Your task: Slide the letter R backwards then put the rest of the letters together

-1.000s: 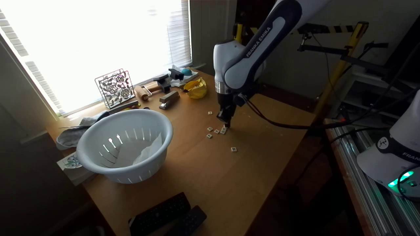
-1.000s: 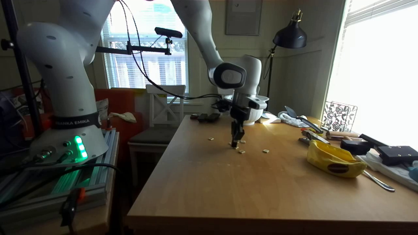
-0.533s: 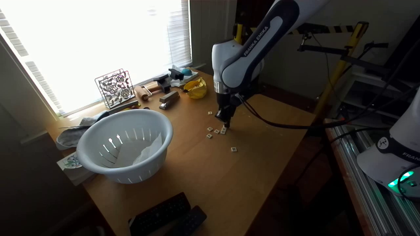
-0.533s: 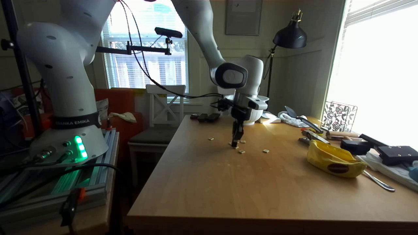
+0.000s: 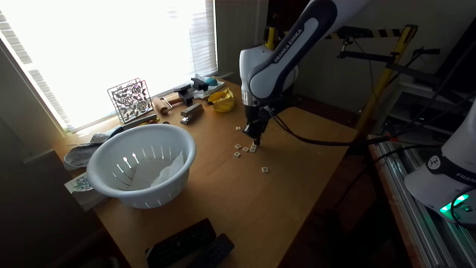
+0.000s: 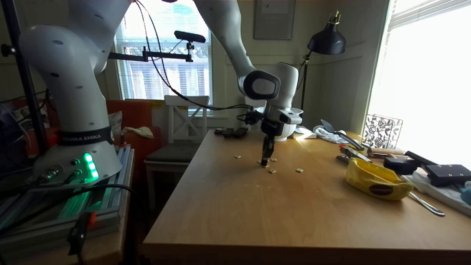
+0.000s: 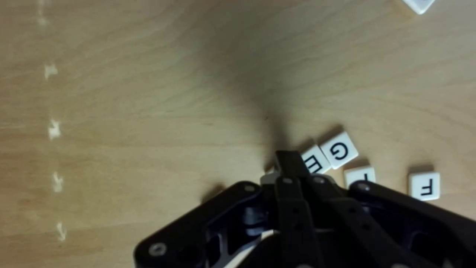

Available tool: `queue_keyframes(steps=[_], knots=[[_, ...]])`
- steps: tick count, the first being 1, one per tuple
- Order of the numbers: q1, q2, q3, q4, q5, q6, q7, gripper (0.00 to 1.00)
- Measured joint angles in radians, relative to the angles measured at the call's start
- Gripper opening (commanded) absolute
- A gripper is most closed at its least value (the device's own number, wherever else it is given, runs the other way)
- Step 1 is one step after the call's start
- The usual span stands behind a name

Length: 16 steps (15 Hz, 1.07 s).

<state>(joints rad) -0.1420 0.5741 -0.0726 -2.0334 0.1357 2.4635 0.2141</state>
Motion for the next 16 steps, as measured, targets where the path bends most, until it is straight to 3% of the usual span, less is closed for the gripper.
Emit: queue_keyframes(steps=[16], knots=[[0.000, -0.004, 0.004, -0.002, 0.020, 0.022, -0.002, 0.00]])
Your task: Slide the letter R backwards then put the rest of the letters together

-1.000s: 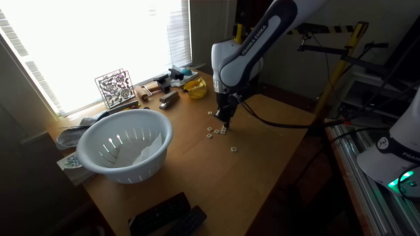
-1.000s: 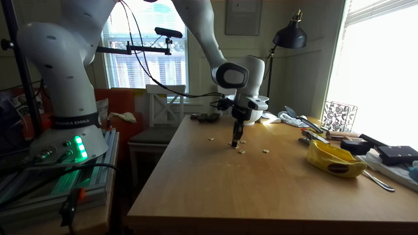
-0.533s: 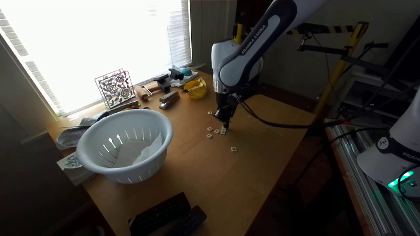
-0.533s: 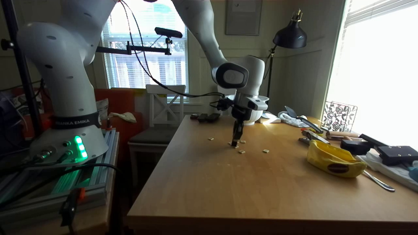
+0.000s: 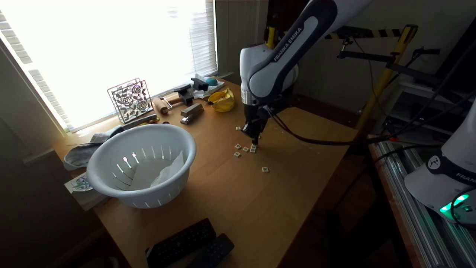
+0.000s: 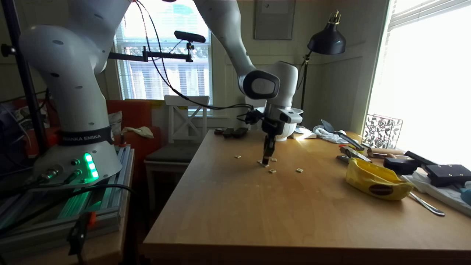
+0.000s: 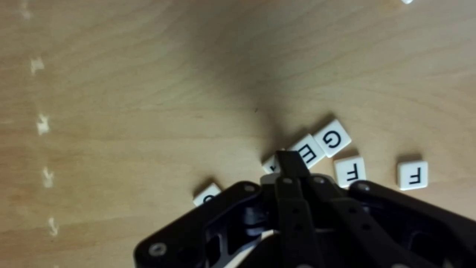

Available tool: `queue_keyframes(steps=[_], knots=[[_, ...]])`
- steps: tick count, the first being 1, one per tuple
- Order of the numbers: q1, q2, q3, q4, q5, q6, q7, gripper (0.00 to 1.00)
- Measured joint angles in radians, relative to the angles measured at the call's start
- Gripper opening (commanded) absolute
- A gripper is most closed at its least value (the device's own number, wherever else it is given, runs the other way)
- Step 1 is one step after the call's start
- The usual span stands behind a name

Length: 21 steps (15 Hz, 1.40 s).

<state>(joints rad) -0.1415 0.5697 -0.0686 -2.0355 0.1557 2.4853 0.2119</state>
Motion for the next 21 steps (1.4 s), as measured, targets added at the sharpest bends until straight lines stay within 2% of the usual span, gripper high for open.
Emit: queue_keyframes(steps=[21], knots=[[0.003, -0.002, 0.042, -0.005, 0.000, 0.042, -0.050, 0.00]])
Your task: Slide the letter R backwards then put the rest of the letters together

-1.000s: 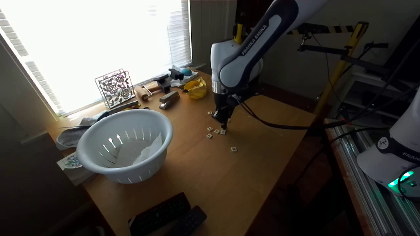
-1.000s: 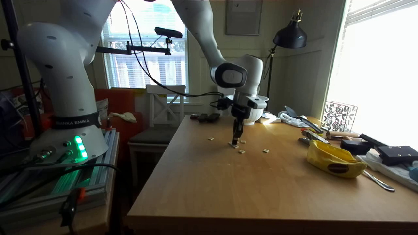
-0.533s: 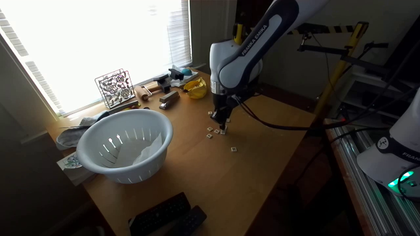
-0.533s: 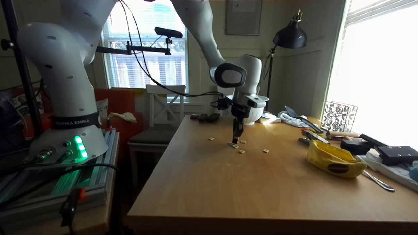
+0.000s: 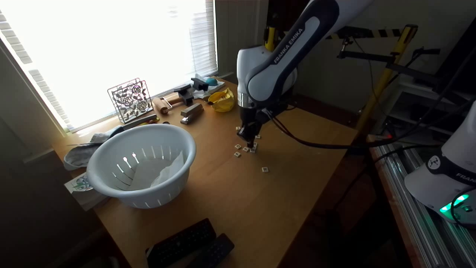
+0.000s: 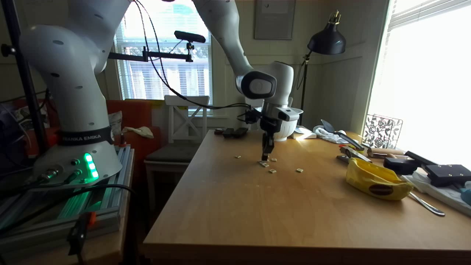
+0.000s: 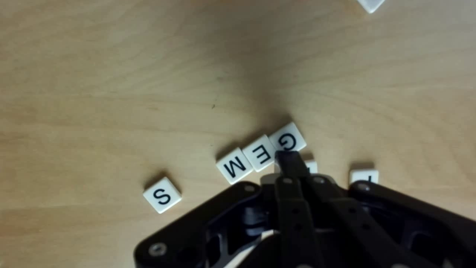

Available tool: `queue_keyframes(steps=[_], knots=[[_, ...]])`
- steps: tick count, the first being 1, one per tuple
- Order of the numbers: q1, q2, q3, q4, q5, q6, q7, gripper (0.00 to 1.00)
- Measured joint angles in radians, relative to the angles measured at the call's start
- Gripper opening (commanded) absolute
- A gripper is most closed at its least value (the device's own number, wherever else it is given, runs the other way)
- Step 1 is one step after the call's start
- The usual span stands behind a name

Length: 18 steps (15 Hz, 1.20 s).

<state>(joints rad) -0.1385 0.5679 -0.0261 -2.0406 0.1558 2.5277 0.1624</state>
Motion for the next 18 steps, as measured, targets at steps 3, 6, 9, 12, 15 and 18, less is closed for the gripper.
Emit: queue_keyframes(steps=[3, 6, 9, 12, 15, 18], knots=[[0.000, 0.002, 0.004, 0.000, 0.003, 0.009, 0.000, 0.00], [0.000, 0.003, 0.010, 0.001, 0.017, 0.023, 0.000, 0.00], [0.000, 0.005, 0.015, 0.002, 0.027, 0.029, 0.000, 0.00], [0.000, 0.009, 0.016, 0.002, 0.029, 0.030, 0.000, 0.00], [0.000, 0.015, 0.016, 0.005, 0.032, 0.031, 0.000, 0.00], [0.000, 0.016, 0.018, 0.007, 0.035, 0.031, 0.000, 0.00]])
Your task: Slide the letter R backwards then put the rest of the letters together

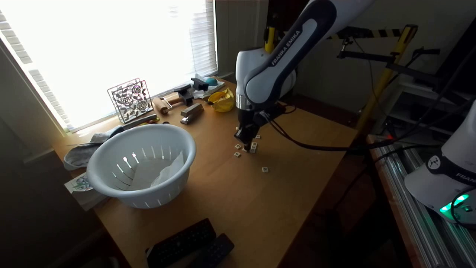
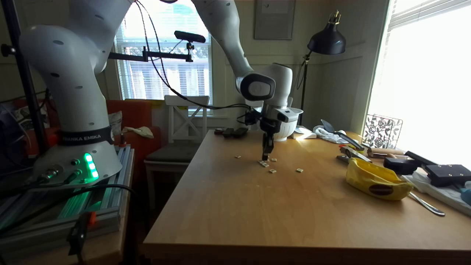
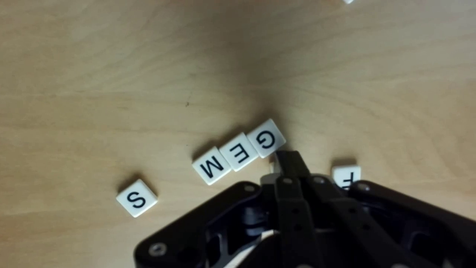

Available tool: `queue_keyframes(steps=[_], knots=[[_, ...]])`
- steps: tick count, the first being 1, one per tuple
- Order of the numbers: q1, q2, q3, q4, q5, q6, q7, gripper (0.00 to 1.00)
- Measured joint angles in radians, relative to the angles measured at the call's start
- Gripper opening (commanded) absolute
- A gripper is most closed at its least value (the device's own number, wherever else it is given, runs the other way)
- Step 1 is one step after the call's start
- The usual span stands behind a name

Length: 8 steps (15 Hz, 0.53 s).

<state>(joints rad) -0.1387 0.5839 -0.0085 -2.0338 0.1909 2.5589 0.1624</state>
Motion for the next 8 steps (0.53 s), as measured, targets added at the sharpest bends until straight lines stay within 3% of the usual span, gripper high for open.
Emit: queue_keyframes(steps=[8], knots=[[0.002, 0.006, 0.020, 0.011, 0.003, 0.000, 0.000, 0.00]])
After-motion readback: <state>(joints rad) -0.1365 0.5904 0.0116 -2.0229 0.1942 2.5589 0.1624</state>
